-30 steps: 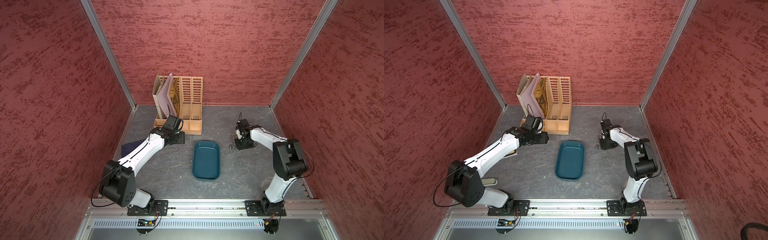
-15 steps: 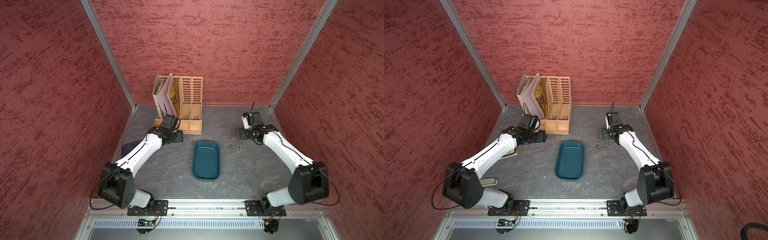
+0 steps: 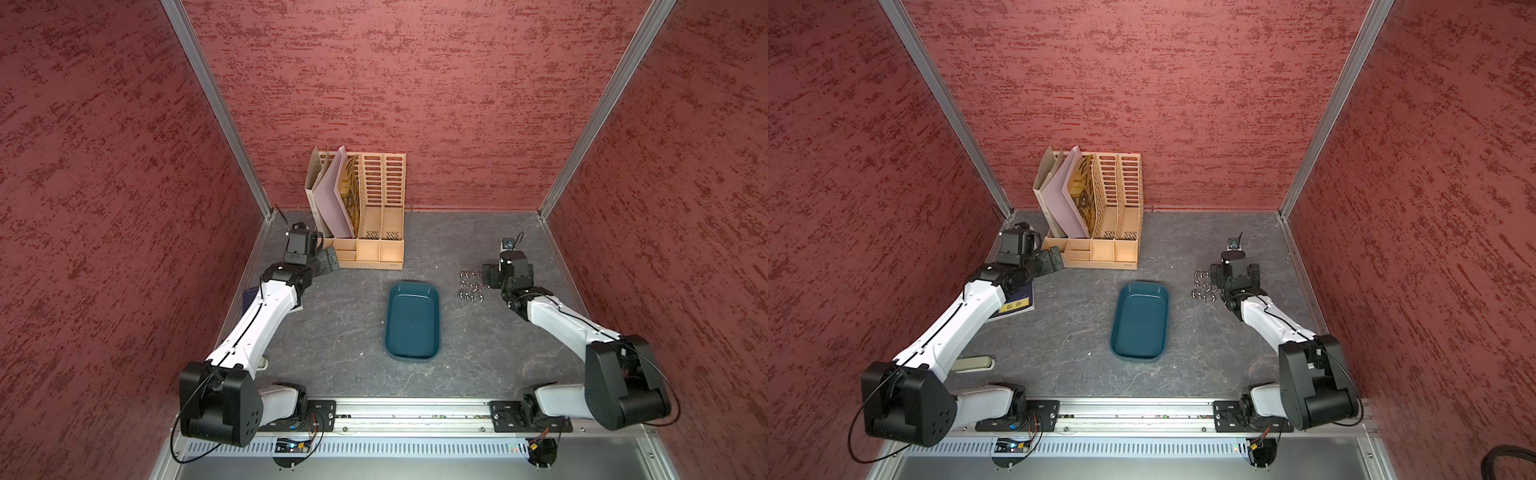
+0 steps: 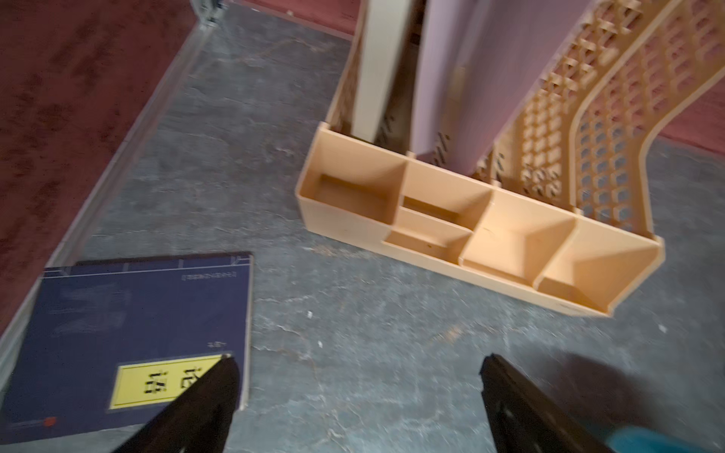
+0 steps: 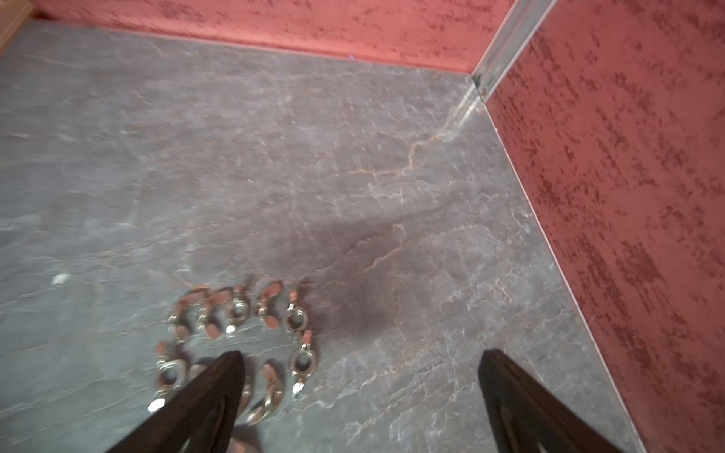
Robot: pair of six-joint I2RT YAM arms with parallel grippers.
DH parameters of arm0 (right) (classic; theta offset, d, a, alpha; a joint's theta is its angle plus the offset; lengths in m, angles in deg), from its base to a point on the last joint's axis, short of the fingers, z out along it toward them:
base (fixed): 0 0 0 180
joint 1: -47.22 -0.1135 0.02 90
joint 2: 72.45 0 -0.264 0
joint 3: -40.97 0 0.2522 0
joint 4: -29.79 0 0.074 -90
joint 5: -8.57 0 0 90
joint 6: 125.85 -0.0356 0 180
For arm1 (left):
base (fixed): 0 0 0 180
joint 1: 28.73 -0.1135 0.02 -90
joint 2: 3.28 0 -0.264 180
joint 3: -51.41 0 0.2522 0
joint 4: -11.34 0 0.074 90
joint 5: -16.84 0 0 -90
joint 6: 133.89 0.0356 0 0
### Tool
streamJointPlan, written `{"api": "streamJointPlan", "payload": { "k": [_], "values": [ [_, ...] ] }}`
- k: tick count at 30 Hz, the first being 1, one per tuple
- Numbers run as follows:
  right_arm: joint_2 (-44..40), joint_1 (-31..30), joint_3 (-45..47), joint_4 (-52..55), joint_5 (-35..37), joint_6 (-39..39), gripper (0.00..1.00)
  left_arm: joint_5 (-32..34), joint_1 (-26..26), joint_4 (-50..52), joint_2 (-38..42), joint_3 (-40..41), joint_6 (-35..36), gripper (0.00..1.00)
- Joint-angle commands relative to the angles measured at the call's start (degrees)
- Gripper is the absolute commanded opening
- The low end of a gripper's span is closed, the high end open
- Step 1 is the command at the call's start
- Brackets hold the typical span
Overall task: Take out the wing nut from the storage box
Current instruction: Reset both arms
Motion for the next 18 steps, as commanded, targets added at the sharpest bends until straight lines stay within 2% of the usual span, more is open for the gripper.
{"api": "streamJointPlan", "payload": {
  "k": [1,3,9,11,13,14,16,18],
  "values": [
    [3.4,1.0,7.0,-27.6,1.6,3.0,0.99,7.1,-2.6,-11.3,1.2,5.0,3.9,1.00],
    [7.2,1.4,10.1,-36.0,-0.1,2.6,0.98,6.3,-4.6,-18.6,1.9,9.1,7.3,1.00],
    [7.1,3.9,9.4,-33.8,-7.3,1.5,0.98,-4.4,-11.4,-36.0,1.1,20.3,10.5,1.00],
    [6.7,6.3,10.9,-35.6,-13.6,0.6,0.98,-5.4,-11.8,-41.6,0.1,23.4,11.4,1.00],
    [8.0,8.8,14.5,-42.5,-20.7,-0.1,0.98,-6.2,-11.8,-49.4,-1.3,27.0,12.3,1.00],
    [9.7,8.9,16.4,-48.4,-20.8,-0.1,0.98,-7.4,-11.9,-54.1,-2.1,29.0,12.0,1.00],
    [8.9,9.0,16.5,-47.1,-20.6,-0.4,0.99,-11.4,-11.8,-61.1,-4.1,31.0,12.2,1.00],
    [8.6,9.0,15.8,-45.3,-22.4,0.3,0.99,-12.5,-11.0,-67.9,-7.1,33.2,12.5,1.00]
  ]
}}
